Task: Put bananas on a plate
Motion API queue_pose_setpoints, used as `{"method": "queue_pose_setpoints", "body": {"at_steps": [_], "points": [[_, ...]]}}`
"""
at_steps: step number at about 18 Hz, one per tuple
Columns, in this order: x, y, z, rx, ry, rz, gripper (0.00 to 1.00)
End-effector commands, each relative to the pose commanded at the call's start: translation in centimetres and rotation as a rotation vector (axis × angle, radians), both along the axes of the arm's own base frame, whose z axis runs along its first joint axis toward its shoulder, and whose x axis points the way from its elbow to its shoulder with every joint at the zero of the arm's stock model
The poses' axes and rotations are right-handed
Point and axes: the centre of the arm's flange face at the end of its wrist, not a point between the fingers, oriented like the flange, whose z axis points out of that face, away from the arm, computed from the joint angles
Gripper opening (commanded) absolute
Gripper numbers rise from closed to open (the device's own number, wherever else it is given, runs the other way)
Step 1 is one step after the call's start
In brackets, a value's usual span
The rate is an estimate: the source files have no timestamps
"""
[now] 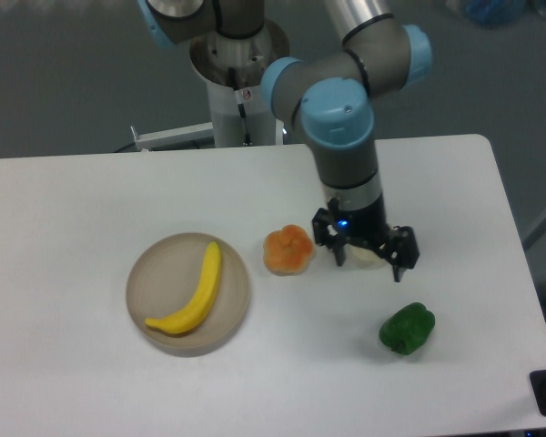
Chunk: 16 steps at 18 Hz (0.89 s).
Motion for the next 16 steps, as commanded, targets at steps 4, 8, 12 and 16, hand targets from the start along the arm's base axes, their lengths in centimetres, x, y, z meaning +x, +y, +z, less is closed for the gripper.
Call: {"method": "queue_pose_setpoints", "body": {"at_steps": [4, 8, 12, 16], "points": [[-0.75, -0.15, -0.25, -0.025, 0.013, -0.043, 1.0], [-1.09, -0.14, -0.14, -0.018, 0.011, -0.039, 1.0], [-1.17, -0.2, -0.48, -0.022, 0.007, -0.037, 1.0], [-1.21, -0.15, -0.33, -0.02, 0.009, -0.037, 1.0]]}}
